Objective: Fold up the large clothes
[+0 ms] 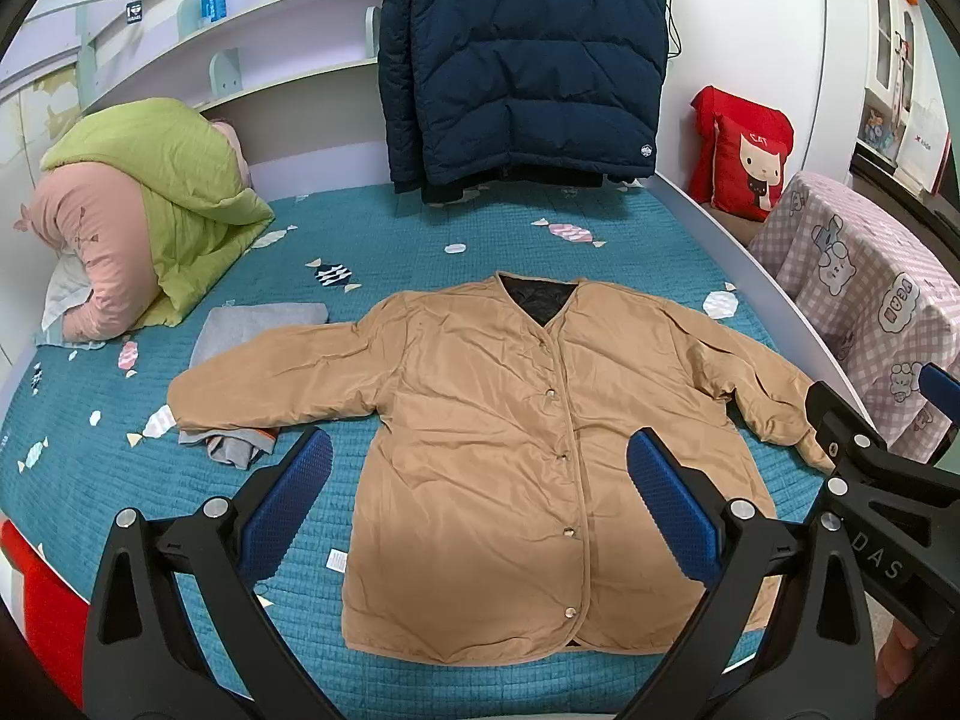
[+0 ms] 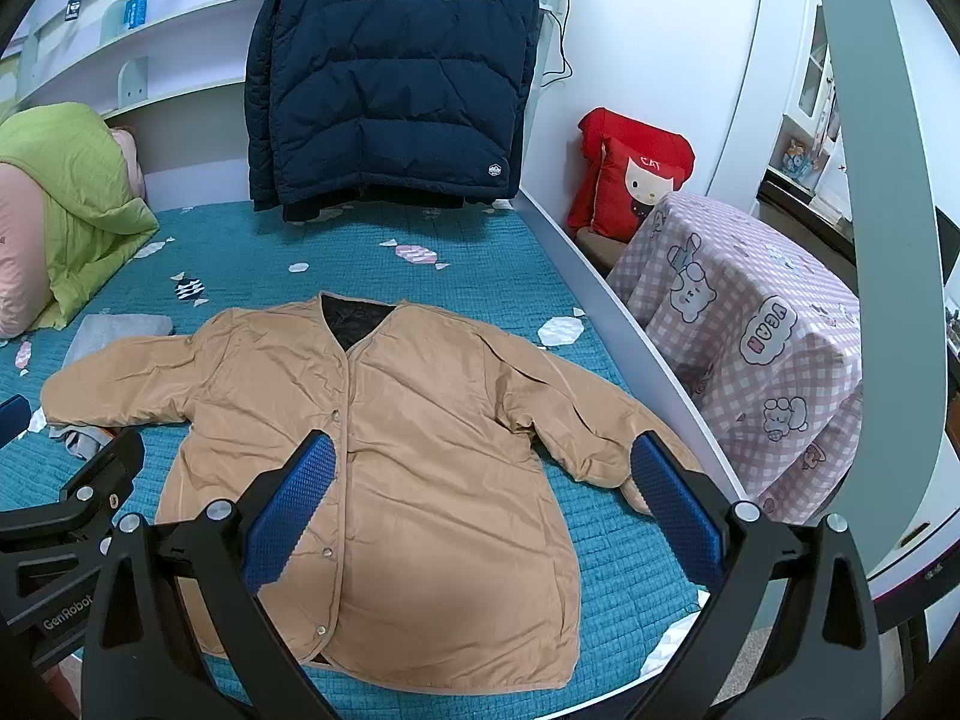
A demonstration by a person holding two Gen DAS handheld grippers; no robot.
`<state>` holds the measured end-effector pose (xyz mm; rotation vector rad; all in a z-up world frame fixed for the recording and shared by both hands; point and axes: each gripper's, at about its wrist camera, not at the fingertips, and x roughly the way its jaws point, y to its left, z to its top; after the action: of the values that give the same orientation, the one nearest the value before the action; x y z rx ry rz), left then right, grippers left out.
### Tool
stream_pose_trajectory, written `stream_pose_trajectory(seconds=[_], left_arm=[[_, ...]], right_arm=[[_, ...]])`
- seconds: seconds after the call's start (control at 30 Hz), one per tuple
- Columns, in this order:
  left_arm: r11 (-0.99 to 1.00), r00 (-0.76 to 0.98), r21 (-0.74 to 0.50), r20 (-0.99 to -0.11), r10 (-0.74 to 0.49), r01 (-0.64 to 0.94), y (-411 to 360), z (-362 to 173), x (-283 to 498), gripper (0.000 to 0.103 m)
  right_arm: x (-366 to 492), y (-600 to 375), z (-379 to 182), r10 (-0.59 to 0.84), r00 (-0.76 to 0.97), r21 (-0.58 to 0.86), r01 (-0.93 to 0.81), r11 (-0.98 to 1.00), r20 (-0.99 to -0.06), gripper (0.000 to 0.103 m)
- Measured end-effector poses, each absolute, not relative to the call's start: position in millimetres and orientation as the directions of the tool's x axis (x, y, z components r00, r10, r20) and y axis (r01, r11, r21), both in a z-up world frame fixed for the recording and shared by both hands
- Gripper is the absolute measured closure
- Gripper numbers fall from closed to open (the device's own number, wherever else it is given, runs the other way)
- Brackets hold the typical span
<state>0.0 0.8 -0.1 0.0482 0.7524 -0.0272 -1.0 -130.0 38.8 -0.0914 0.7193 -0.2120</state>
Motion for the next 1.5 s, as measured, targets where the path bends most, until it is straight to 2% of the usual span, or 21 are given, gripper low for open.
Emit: stream_pose_trajectory(seconds=[1.5], left_arm=[[0.999, 0.724, 0.016, -0.689, -0.023, 0.046, -11.1, 6.0, 0.5, 0.005]], right_arm=[[-6.5, -122.0, 38.6, -0.257, 0.730, -0.191, 0.175, 0.966, -0.633, 0.007]])
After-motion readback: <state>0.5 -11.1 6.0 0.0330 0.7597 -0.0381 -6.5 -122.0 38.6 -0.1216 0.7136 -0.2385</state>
